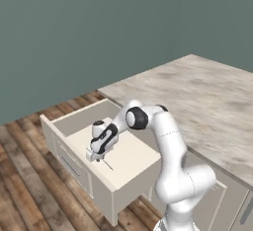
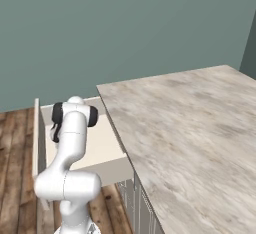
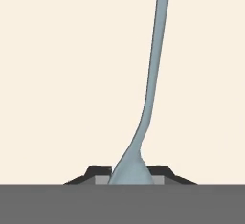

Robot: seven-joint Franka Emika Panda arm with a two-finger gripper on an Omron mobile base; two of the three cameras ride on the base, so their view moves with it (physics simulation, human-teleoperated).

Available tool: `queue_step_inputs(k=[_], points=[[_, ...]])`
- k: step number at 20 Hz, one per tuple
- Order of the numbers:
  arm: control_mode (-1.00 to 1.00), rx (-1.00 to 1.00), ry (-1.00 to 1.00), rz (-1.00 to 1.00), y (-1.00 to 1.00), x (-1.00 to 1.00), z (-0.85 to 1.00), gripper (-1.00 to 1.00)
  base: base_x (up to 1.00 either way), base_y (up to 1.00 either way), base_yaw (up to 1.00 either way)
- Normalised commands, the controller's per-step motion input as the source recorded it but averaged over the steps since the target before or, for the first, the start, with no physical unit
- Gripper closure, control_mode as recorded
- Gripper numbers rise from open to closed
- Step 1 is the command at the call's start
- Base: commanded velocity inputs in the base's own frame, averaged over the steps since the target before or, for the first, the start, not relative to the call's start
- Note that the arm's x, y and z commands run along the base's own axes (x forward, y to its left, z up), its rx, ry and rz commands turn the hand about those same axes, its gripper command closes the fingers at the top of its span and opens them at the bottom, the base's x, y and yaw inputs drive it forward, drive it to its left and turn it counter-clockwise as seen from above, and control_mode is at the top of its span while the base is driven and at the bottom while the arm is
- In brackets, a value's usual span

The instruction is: Organize the utensils by type. Pick up the wooden spoons from the counter and place them in the open cabinet. Then pick up the metallic utensils from the counter and place them in the open drawer.

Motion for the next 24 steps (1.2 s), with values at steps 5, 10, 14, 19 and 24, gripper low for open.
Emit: queue_step_inputs(k=[5, 10, 14, 19, 24], points=[[-1.00, -0.04, 0.00, 0.00, 0.45, 0.21, -0.16, 1.00, 0.00, 0.00, 0.00], [-1.00, 0.00, 0.00, 0.00, 0.20, 0.00, -0.05, -1.00, 0.00, 0.00, 0.00], [-1.00, 0.04, -0.07, 0.00, 0.00, -0.04, 0.02, -1.00, 0.00, 0.00, 0.00], [-1.00, 0.01, -0.07, 0.00, 0.00, -0.08, 0.20, -1.00, 0.00, 0.00, 0.00], [-1.00, 0.00, -0.09, 0.00, 0.00, -0.24, 0.43, -1.00, 0.00, 0.00, 0.00]])
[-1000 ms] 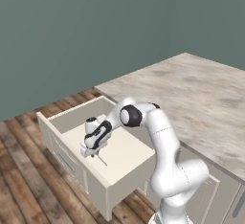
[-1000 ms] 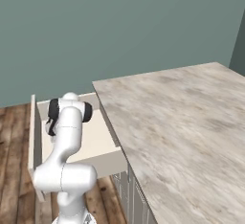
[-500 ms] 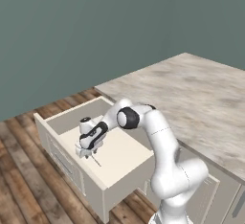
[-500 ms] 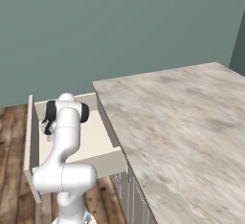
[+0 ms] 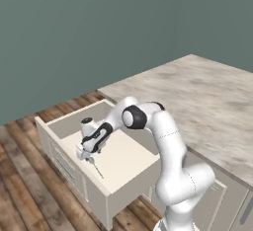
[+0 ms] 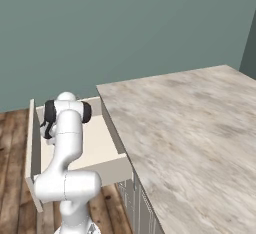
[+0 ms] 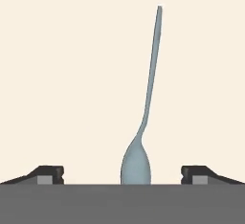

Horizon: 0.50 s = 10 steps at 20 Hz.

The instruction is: Organize the utensils by type. Pick up the wooden spoons from the counter and place them in the open cabinet. Then pick up the metallic utensils from the counter and place them in the open drawer.

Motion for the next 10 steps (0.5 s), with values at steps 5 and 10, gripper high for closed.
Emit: queue_step_inputs(k=[5, 10], points=[[-1.00, 0.05, -0.12, 0.00, -0.16, -0.55, 0.66, -1.00, 0.00, 0.00, 0.00], [-1.00, 0.24, -0.15, 0.00, -0.81, -0.68, 0.46, -1.00, 0.00, 0.00, 0.00]])
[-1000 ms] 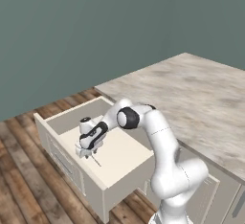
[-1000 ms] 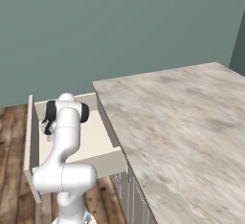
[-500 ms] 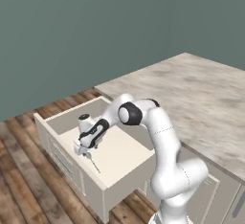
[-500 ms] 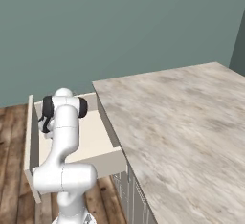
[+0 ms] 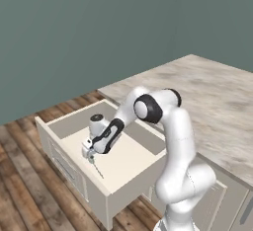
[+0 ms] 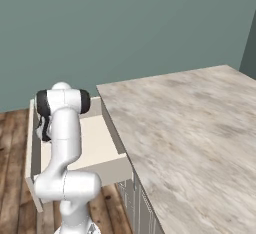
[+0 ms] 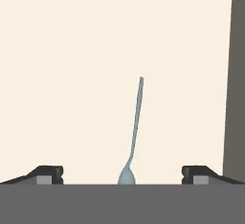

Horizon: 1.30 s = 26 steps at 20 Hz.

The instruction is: Organize the utensils by type. Pick up the wooden spoons from the counter and place them in the open cabinet. Then pick up the metallic utensils from the counter and place them in the open drawer.

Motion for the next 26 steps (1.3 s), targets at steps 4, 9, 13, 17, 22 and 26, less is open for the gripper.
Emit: queue_step_inputs(k=[4, 9, 13, 17, 22, 26], points=[[-1.00, 0.24, -0.11, -0.02, -0.83, -0.48, 0.64, -1.00, 0.00, 0.00, 0.00], [-1.00, 0.07, -0.04, -0.06, -0.53, -0.31, 0.94, -1.00, 0.00, 0.00, 0.00], [-1.00, 0.00, 0.00, -0.02, -0.38, -0.17, 1.00, -1.00, 0.00, 0.00, 0.00], [-1.00, 0.00, 0.00, 0.00, -0.39, -0.10, 1.00, -1.00, 0.00, 0.00, 0.00], [-1.00, 0.00, 0.00, 0.00, -0.41, 0.00, 1.00, -1.00, 0.00, 0.00, 0.00], [-1.00, -0.01, 0.00, -0.01, -0.32, 0.00, 1.00, -1.00, 0.00, 0.00, 0.00]])
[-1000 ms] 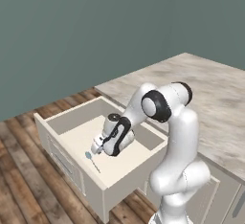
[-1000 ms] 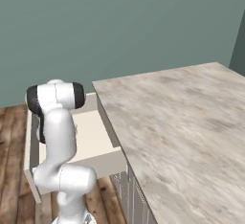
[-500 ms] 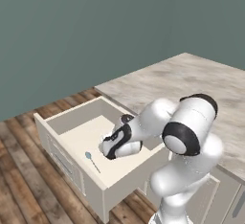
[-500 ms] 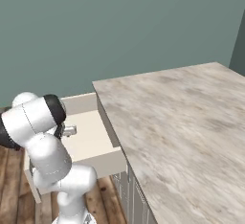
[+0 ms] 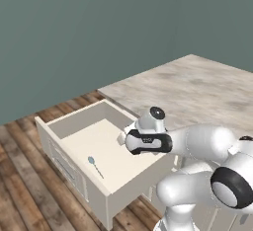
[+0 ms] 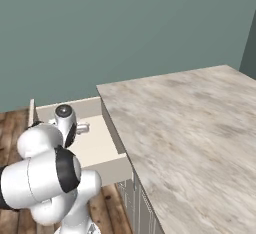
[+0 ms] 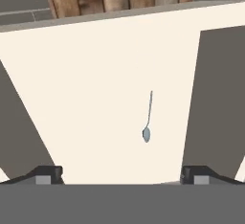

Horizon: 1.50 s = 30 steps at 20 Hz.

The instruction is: Organize the utensils by type. Pick up the wooden spoons from the counter and place them in the open cabinet. Then pick up the metallic utensils from the counter and place them in the open drawer.

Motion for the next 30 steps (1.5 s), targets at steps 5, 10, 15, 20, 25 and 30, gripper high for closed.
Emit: queue_step_inputs(k=[5, 10, 15, 20, 25, 30], points=[[-1.00, -0.08, 0.00, -0.06, -0.03, 0.00, 1.00, -1.00, 0.00, 0.00, 0.00], [-1.00, -0.10, 0.01, -0.12, -0.19, -0.10, 0.99, -1.00, 0.00, 0.00, 0.00], [-1.00, -0.07, 0.09, -0.20, -0.61, -0.29, 0.78, -1.00, 0.00, 0.00, 0.00], [-1.00, 0.04, 0.00, -0.43, -0.80, -0.43, 0.26, -1.00, 0.00, 0.00, 0.00], [-1.00, 0.28, -0.20, -0.42, -0.56, -0.47, 0.00, -1.00, 0.00, 0.00, 0.00], [-1.00, 0.25, -0.25, -0.20, -0.17, -0.38, 0.00, -1.00, 0.00, 0.00, 0.00]])
